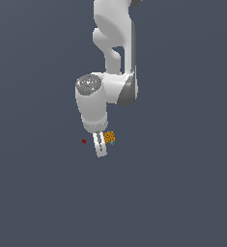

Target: Pick up the object and move it to a goal position.

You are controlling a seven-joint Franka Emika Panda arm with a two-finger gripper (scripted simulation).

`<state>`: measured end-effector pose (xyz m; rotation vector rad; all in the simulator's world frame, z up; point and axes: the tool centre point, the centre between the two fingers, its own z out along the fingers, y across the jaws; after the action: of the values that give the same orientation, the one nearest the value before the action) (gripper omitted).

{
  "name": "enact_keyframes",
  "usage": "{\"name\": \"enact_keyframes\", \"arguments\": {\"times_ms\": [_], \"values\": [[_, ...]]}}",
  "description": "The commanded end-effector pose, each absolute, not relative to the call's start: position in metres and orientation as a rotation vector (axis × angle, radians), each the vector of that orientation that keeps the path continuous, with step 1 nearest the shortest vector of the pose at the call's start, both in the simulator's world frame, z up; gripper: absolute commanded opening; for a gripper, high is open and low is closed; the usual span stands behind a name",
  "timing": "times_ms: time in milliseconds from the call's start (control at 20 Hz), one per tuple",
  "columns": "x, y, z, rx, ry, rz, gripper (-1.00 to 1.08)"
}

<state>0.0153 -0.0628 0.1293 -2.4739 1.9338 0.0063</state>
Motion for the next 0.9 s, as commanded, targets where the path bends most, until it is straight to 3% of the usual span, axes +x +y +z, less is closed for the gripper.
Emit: {"name": "enact_keyframes", "arguments": {"times_ms": [0, 850], "values": [[0.001, -0.079, 0.150, -2.472, 1.933, 0.006, -1.00], [-0.084, -0.186, 0.284, -2.473, 1.935, 0.004, -1.00]]}}
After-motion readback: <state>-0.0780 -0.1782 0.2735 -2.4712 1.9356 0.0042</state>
